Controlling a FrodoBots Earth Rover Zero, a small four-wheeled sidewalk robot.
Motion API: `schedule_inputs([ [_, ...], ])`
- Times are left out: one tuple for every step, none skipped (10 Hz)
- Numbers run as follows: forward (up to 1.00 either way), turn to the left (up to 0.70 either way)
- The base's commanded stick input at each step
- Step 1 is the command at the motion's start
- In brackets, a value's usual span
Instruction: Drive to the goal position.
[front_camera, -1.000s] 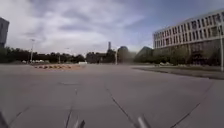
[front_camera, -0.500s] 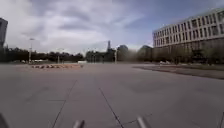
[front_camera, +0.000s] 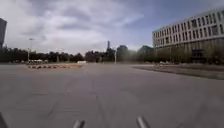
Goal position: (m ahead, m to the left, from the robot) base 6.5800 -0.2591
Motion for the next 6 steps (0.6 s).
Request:
schedule_inputs([
  [1.0, 0.0],
  [1.0, 0.0],
  [1.0, 0.0],
  [1.0, 0.0],
  [1.0, 0.0],
  [1.0, 0.0],
])
